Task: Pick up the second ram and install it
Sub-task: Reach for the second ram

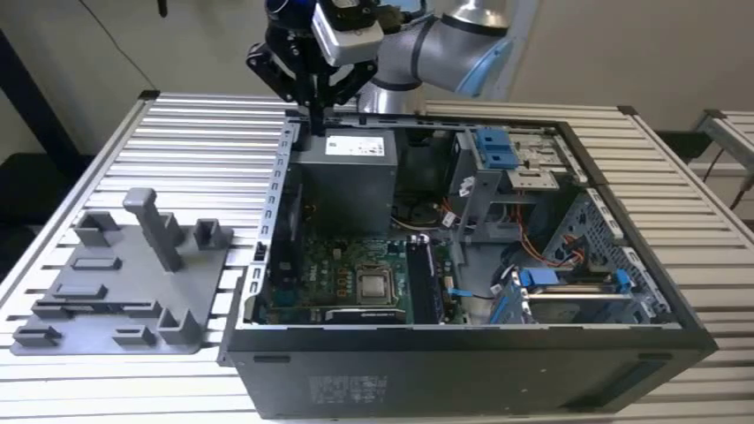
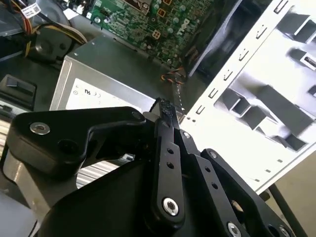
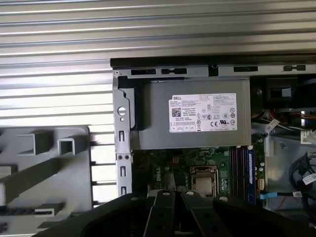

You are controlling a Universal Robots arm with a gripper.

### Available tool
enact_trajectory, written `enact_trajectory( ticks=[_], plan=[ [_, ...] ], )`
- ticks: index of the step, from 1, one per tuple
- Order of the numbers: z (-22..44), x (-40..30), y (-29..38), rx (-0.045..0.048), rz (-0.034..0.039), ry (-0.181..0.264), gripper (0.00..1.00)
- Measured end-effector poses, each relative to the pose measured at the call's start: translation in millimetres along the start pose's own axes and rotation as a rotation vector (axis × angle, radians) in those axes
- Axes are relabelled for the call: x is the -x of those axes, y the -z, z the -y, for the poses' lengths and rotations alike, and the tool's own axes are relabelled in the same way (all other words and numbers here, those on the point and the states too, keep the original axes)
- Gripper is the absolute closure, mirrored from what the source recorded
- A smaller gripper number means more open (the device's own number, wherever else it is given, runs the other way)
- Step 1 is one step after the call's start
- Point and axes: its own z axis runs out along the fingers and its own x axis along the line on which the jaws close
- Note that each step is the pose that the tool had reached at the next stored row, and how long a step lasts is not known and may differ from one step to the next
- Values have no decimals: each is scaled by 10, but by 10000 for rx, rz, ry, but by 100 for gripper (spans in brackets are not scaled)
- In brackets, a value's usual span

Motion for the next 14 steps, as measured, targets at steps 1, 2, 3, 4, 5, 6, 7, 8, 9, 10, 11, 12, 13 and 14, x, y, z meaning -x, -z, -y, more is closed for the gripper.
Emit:
enact_trajectory(
  ticks=[1,2,3,4,5,6,7,8,9,10,11,12,13,14],
  plan=[
    [1,-24,0,0,-7,0,89],
    [3,-48,1,-2,-14,1,89],
    [5,-73,1,-2,-23,2,89],
    [6,-96,1,-2,-41,3,89],
    [8,-119,2,-4,-67,6,89],
    [10,-143,3,-7,-94,8,89],
    [11,-166,3,-8,-118,10,89],
    [13,-190,3,-10,-141,12,89],
    [15,-215,3,-12,-162,14,89],
    [16,-240,4,-12,-166,17,89],
    [18,-267,4,-11,-166,21,89],
    [20,-290,4,-11,-167,26,89],
    [21,-312,4,-11,-167,31,89],
    [22,-333,5,-11,-167,34,89]
  ],
)
